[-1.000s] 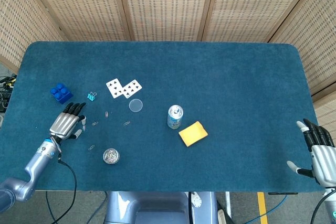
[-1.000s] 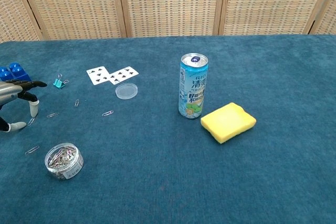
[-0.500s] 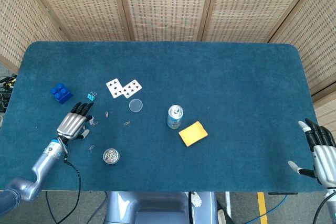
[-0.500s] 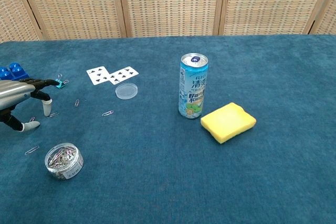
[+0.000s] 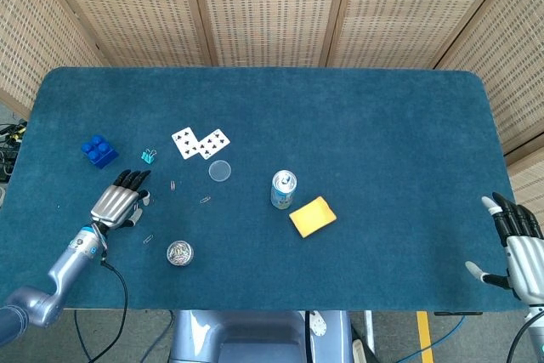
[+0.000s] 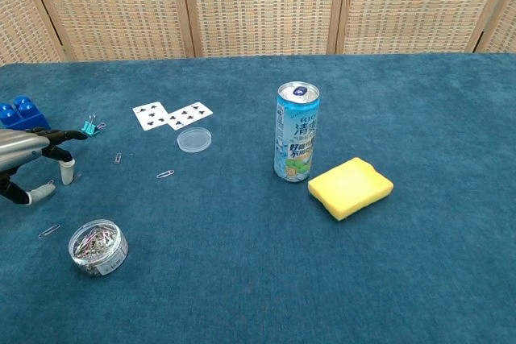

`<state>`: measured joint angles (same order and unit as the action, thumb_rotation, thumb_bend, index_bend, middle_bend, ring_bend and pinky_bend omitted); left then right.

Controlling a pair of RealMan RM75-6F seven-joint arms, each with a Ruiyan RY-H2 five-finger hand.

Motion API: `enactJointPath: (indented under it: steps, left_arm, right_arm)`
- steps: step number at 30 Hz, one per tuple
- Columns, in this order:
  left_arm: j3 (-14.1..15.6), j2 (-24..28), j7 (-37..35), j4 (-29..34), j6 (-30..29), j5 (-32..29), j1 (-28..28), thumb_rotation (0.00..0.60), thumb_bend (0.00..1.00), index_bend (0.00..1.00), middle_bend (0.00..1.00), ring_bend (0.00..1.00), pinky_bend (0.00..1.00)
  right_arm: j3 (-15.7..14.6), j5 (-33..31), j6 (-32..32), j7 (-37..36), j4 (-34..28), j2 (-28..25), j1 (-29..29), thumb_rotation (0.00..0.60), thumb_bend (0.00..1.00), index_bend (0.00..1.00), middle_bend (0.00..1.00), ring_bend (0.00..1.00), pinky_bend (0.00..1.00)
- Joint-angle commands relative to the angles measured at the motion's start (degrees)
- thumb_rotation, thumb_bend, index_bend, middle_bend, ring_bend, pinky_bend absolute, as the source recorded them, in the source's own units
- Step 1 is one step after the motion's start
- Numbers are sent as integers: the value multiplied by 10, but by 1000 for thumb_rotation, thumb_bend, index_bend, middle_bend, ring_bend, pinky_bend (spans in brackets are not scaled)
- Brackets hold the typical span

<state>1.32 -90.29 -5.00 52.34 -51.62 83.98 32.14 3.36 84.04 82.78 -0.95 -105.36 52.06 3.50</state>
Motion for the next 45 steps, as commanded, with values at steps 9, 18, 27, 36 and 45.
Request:
enactJointPath:
  steps: [9,18,27,36,45]
  left_arm:
    - [2,29,3,7,14,-15,-7,600,502,464,0,0,0]
    - [0,55,0,21,18,-25,-15,600,502,464,0,0,0]
    - [5,64,-48,30,-27,4,-25,600,373,403,0,0,0]
    - [6,49,-40,17,-34,11,-26,600,322,469,0,0,0]
    - [-4,32,-35,4,-21,0,-19,600,334,477,0,0,0]
  right_arm:
    - [-1,1,0,-1,0,0,0,600,0,45,0,0,0]
    - [-1,2,0,1,-1,0,0,600,0,45,0,0,0]
    - [-2,4,0,1,-3,-1,-1,600,0,45,0,0,0]
    - [-2,3,-1,0,-2,-1,0,600,0,45,0,0,0]
    - [-3,4,-2,-1,-1,0,0,600,0,45,0,0,0]
